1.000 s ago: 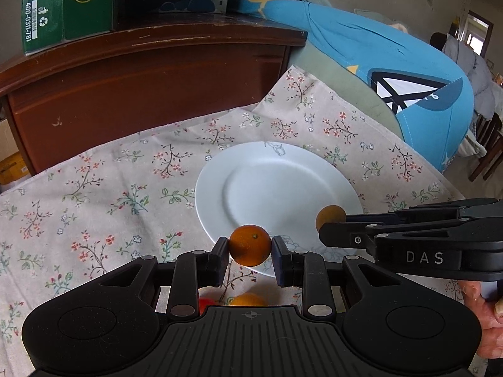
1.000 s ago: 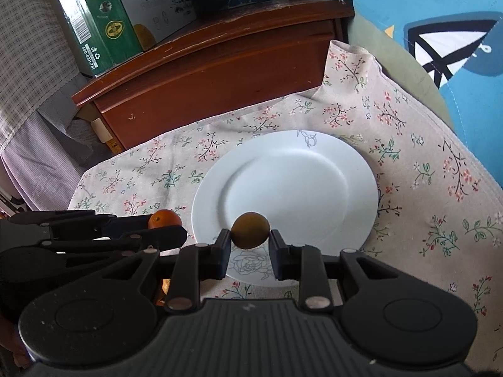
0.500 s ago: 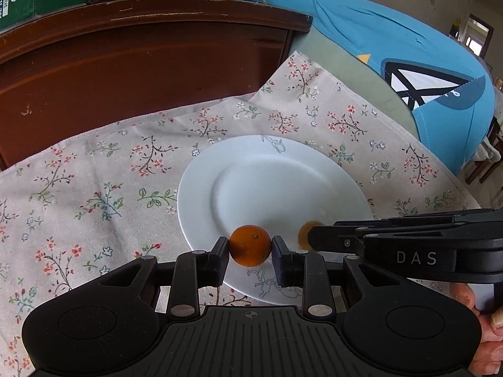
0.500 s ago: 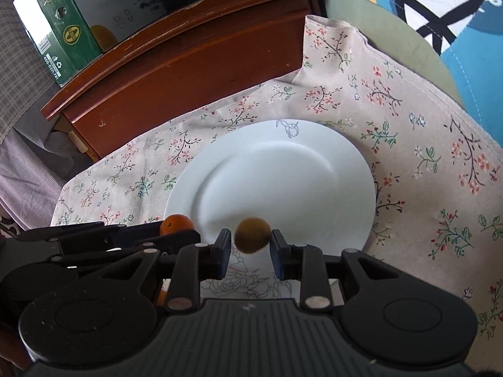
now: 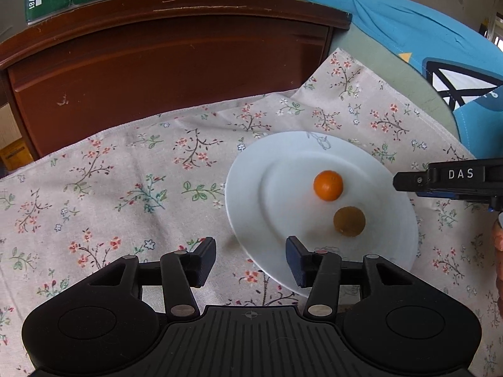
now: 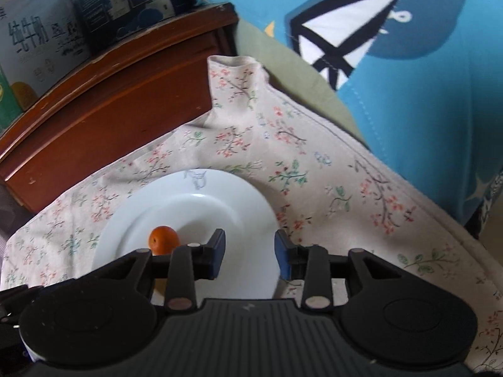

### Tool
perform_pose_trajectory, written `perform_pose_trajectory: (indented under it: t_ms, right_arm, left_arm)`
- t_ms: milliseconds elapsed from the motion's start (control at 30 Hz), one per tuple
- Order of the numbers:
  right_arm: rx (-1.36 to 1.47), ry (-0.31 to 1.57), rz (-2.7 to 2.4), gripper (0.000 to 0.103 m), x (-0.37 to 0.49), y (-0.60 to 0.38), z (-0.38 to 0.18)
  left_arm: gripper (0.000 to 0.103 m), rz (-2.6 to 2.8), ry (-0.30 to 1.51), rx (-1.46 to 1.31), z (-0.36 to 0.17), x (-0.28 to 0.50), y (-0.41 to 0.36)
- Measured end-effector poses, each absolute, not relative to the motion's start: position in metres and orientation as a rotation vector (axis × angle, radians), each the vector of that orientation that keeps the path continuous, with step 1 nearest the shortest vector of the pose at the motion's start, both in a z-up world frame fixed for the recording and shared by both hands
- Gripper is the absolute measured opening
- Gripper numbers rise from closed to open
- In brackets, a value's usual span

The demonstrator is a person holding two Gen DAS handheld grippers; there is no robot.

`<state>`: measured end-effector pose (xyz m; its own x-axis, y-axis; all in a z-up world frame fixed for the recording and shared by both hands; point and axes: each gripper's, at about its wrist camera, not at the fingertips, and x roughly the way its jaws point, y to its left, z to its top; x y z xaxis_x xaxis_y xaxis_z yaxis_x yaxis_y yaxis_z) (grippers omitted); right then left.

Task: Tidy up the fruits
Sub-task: 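Open the left tool onto the plate while the right tool releases the kiwi beside it, then withdraw both open tools from the plate back toward the fruit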

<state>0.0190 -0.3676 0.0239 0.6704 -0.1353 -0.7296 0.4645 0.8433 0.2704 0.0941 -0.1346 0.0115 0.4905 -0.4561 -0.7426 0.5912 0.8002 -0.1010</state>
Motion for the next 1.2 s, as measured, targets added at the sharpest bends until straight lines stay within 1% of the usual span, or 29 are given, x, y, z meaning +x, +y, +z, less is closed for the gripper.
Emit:
perform_pose_trajectory:
  t_ms: [67,167,367,400,433,467,567,1133,1200]
  right_arm:
    - [0.481,0.788,-0.375,0.040,0.020,-0.373,0.019]
    - [0.498,0.830,-0.346,0.040,0.026,-0.373,0.011]
    - [0.491,0.851,-0.320,0.044,0.033,-0.367,0.007]
    - [0.495,0.848,-0.318,0.045,0.033,-0.367,0.006]
    - [0.493,0.846,-0.309,0.049,0.034,-0.367,0.006]
    - [0.484,0.847,-0.303,0.051,0.035,-0.365,0.006]
    - [0.443,0.851,-0.299,0.051,0.037,-0.360,0.007]
    - [0.403,0.865,-0.167,0.051,0.044,-0.328,0.009]
    - [0.395,0.868,-0.156,0.051,0.044,-0.324,0.009]
  left_arm:
    - [0.049,-0.630,0.860,0.171,0.009,0.096,-0.132]
    - [0.057,-0.619,0.858,0.170,0.007,0.096,-0.130]
    - [0.059,-0.612,0.861,0.164,0.008,0.096,-0.128]
    - [0.059,-0.609,0.861,0.163,0.008,0.096,-0.127]
    - [0.060,-0.606,0.861,0.163,0.008,0.096,-0.127]
    - [0.060,-0.602,0.860,0.164,0.008,0.096,-0.127]
    - [0.061,-0.591,0.860,0.169,0.009,0.096,-0.125]
    - [0.062,-0.495,0.881,0.177,0.015,0.096,-0.100]
    - [0.065,-0.485,0.889,0.182,0.017,0.094,-0.099]
